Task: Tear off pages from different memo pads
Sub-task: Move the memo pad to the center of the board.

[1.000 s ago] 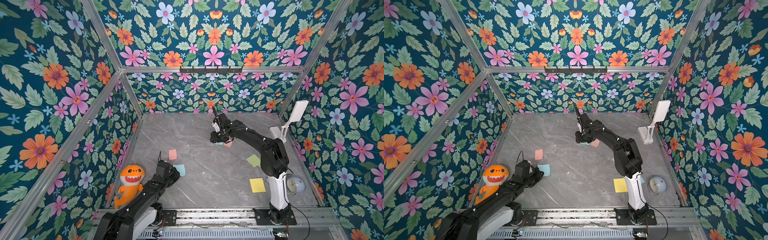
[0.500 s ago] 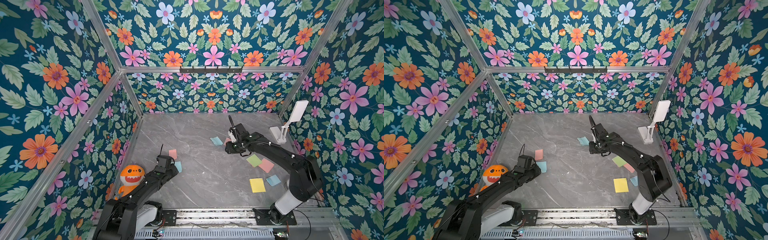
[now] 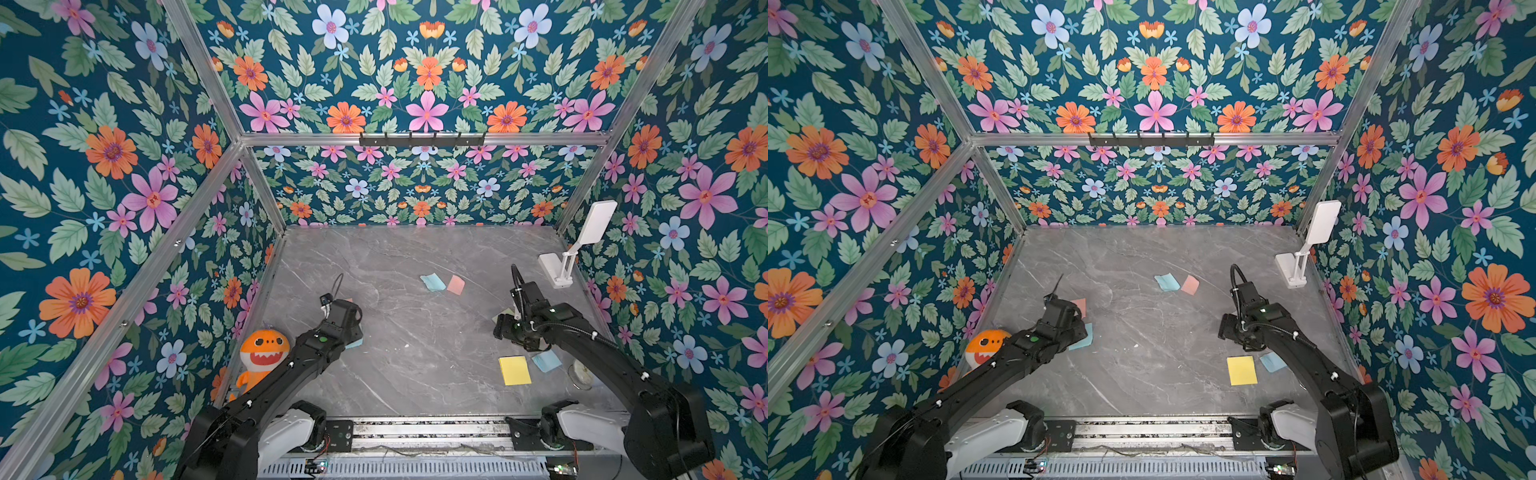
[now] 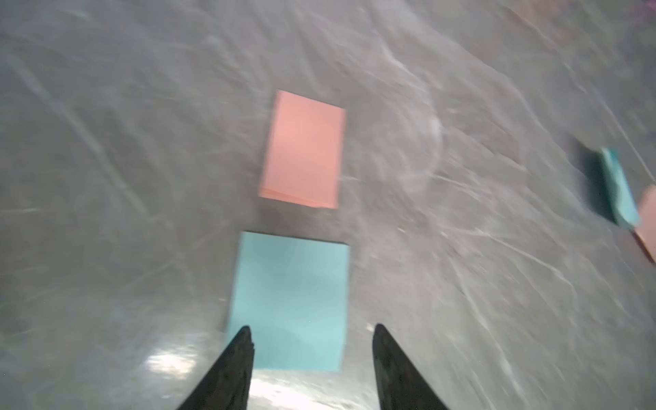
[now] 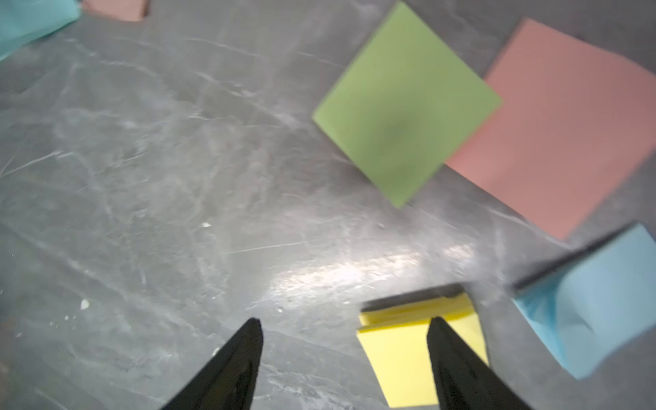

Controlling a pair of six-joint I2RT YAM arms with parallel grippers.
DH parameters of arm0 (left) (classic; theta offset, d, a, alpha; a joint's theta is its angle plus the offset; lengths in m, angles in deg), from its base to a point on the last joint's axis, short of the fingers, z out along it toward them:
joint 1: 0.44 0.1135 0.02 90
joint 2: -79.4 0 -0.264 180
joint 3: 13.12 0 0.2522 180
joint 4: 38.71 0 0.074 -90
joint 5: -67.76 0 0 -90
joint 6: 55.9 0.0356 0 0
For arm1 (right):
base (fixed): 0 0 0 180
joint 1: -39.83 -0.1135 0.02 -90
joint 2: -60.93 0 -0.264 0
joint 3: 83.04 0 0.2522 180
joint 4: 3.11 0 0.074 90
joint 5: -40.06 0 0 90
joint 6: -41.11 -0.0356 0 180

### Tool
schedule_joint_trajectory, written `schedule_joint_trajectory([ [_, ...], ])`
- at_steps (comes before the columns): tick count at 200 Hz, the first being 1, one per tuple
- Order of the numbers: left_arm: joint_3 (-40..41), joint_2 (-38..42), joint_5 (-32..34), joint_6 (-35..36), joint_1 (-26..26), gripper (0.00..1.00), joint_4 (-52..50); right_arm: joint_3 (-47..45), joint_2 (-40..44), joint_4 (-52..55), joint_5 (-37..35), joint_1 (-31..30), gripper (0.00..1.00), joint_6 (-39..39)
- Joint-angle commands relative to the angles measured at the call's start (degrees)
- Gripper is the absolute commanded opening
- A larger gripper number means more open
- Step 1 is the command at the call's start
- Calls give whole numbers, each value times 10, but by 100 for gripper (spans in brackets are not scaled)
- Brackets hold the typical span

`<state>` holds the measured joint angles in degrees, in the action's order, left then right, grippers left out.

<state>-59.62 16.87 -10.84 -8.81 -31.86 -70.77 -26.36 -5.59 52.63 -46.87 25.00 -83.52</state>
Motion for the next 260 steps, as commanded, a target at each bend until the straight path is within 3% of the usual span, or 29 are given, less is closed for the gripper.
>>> schedule_joint_trajectory([
  [1, -25, -39, 14, 3, -75, 55, 51, -26, 25, 16, 1, 18, 83, -63],
  [38, -67, -142, -25, 2, -189, 55, 171, -86, 49, 10, 25, 84, 87, -115],
  [78, -101, -214, -49, 10, -247, 55, 223, -132, 57, -24, 72, 109, 90, -109],
  [120, -94, -225, -59, 7, -251, 54, 248, -169, 13, -90, 137, 69, 87, -140],
  [131, -93, -220, -60, 9, -251, 54, 249, -179, 8, -140, 154, 20, 81, -173],
  [149, -88, -209, -76, 3, -250, 55, 250, -155, -34, -197, 128, -86, 81, -241],
  [185, -51, -136, -57, -18, -224, 55, 211, -8, -233, -295, 146, -215, 79, -280],
  [212, -16, -59, -42, -25, -196, 55, 155, 93, -299, -295, 207, -225, 73, -249],
  [237, 19, -13, -47, -16, -195, 56, 160, 122, -263, -200, 192, -197, 73, -170],
  [260, 53, -25, -81, -33, -201, 56, 207, 102, -235, -153, 180, -160, 73, -117],
])
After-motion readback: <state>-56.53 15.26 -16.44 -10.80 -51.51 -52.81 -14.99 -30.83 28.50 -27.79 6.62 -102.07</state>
